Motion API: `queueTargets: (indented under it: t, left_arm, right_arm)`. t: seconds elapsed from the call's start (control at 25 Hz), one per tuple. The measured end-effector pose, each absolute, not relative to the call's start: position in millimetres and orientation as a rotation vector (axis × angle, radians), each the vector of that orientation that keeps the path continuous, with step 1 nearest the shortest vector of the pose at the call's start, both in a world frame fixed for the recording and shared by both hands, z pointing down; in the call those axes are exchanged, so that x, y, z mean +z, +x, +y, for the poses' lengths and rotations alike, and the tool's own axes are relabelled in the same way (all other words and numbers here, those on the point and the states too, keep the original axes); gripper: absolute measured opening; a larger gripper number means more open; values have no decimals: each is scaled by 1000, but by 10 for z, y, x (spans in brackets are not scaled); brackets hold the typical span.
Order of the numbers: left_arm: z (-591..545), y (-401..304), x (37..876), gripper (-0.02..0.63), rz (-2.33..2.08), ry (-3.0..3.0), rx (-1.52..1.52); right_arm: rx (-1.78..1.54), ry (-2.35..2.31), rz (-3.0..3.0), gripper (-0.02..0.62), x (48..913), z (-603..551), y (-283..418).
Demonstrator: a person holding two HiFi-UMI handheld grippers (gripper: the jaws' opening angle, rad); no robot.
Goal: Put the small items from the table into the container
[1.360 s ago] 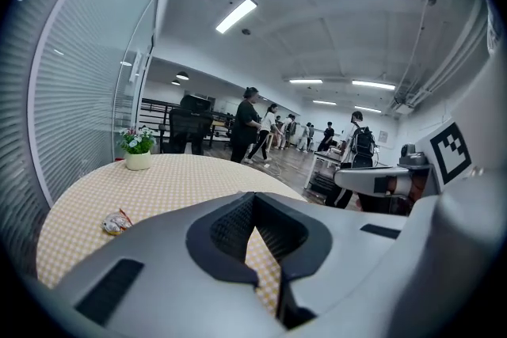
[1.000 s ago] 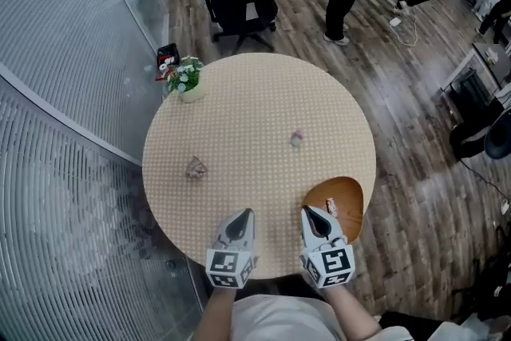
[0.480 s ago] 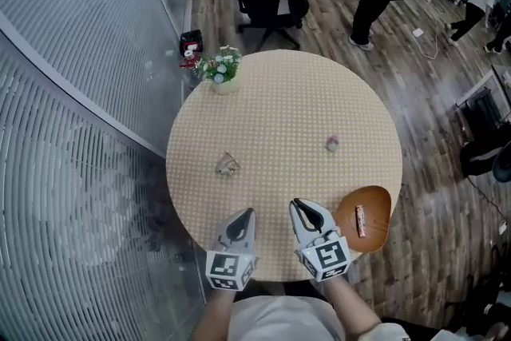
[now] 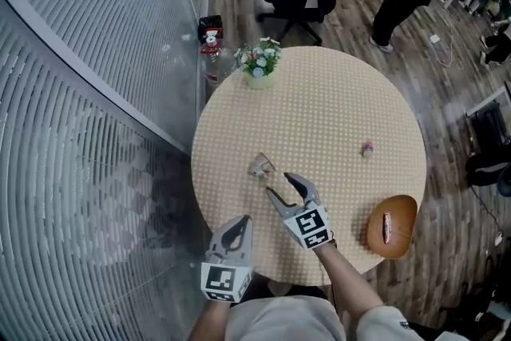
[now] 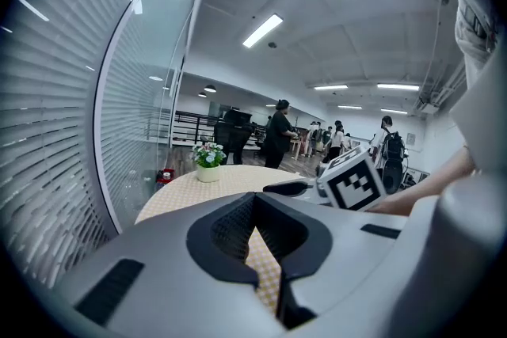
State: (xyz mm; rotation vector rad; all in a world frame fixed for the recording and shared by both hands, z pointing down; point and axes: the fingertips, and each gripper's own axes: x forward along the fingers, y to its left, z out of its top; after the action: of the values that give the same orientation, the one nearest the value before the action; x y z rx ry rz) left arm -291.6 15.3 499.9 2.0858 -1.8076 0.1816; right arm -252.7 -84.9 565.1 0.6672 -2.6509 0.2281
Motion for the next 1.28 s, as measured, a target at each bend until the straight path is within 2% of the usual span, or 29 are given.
queueTargets:
  t: [0.12,0.44,0.84,1.16,1.2,1.28]
  left_arm:
    - [218,-3110,5008,3,-1813,2066,179]
    - [480,-3427,5204,3,-1818,1981,191]
    - [537,-3753,5314,3,-1844,1914,205]
    - [446,-3811,5375,3,-1839,1910,202]
    - [439,-3820,5378,3,-1839,1909,203]
    - [433,-3821,5377,3,-1839,1908,206]
  right_arm:
    - [219,601,-2587,238,6033,-958,-2821]
    - [211,538,-2446,272,6824,-1220,-3193]
    - [211,528,-2319,398,7419,-1448,-3314]
    - [269,513,-2257,397,7647,-1492,-3306]
    - [272,516,-2257,390,7645,-1500,-3306]
    - [286,519,-2251,327,7639,-1513,-3284]
